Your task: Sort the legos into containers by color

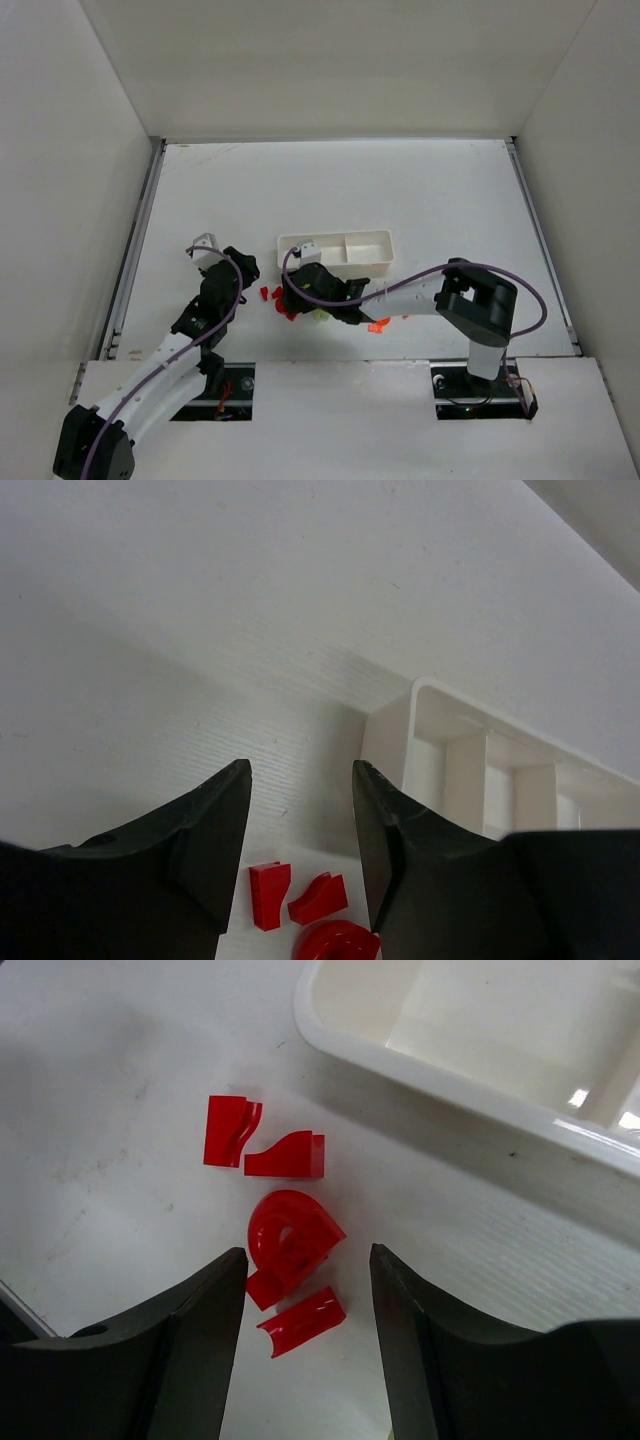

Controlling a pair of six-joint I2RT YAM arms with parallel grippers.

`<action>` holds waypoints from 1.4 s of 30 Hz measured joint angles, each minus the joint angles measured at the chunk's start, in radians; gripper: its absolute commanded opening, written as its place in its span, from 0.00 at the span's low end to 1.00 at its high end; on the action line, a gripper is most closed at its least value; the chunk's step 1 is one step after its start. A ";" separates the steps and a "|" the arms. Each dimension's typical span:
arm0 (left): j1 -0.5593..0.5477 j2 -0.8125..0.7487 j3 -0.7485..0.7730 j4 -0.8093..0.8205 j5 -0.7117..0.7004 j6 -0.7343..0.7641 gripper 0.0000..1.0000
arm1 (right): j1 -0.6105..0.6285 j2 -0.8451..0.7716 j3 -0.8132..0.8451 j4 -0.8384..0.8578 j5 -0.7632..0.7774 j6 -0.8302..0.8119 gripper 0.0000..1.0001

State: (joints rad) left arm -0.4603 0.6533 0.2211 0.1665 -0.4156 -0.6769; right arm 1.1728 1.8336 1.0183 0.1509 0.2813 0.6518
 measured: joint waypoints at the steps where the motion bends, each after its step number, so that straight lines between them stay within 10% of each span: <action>1: -0.003 0.000 0.000 0.003 -0.002 0.000 0.43 | 0.000 0.005 -0.002 0.009 -0.007 0.006 0.56; 19: -0.011 0.024 -0.005 0.032 -0.004 0.004 0.43 | -0.027 0.039 -0.056 0.141 -0.085 0.089 0.21; 31: -0.009 0.011 -0.011 0.035 -0.011 0.008 0.44 | -0.029 -0.159 -0.169 0.164 -0.083 0.077 0.23; 36: -0.009 0.017 -0.012 0.039 -0.011 0.008 0.44 | -0.034 -0.187 -0.172 0.170 -0.083 0.066 0.50; 42: -0.009 0.024 -0.013 0.040 -0.011 0.008 0.44 | -0.033 -0.040 -0.078 0.145 -0.079 0.033 0.53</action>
State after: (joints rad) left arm -0.4694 0.6773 0.2085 0.2062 -0.4263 -0.6693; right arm 1.1397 1.7935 0.9401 0.2955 0.2024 0.6846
